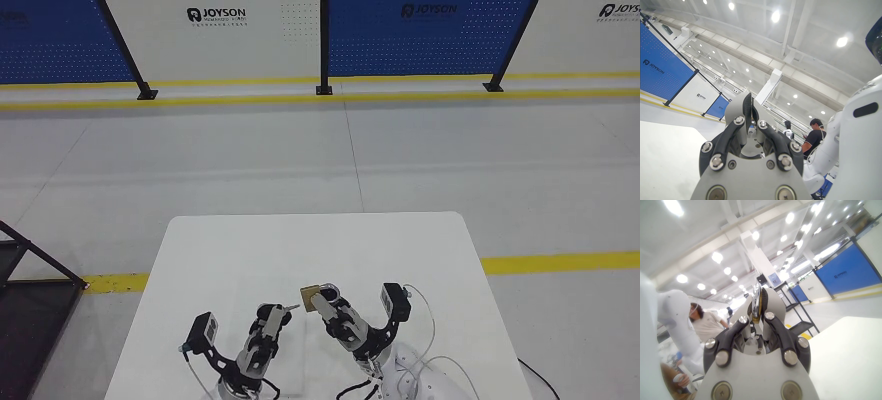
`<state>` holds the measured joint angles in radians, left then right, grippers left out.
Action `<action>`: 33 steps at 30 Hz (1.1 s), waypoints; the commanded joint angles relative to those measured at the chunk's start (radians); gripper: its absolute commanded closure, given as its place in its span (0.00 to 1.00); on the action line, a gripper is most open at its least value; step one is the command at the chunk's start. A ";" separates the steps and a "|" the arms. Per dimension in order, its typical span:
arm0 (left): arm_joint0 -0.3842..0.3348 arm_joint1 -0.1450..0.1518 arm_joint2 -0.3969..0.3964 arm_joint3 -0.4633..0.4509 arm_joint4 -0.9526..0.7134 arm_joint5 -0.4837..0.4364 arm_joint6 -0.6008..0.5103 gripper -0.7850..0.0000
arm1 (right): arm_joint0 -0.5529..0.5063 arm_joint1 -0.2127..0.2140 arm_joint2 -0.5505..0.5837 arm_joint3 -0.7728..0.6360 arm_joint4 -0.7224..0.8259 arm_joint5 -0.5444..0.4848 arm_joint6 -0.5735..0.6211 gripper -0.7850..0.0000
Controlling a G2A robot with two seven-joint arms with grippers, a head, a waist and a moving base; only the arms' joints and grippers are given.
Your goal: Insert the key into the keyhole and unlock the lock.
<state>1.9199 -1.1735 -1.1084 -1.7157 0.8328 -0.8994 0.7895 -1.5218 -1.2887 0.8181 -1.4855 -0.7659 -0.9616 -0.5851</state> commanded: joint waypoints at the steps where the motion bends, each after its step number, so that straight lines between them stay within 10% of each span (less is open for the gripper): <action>1: -0.002 -0.001 0.003 0.001 -0.002 0.003 -0.005 1.00 | 0.000 0.000 0.000 0.000 0.000 0.000 0.000 1.00; 33: -0.013 -0.021 0.005 0.011 -0.024 -0.011 -0.026 1.00 | 0.000 0.000 0.000 0.000 0.000 0.000 0.000 1.00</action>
<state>1.9063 -1.1942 -1.1028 -1.7045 0.8097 -0.9090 0.7649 -1.5218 -1.2887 0.8181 -1.4855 -0.7659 -0.9616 -0.5850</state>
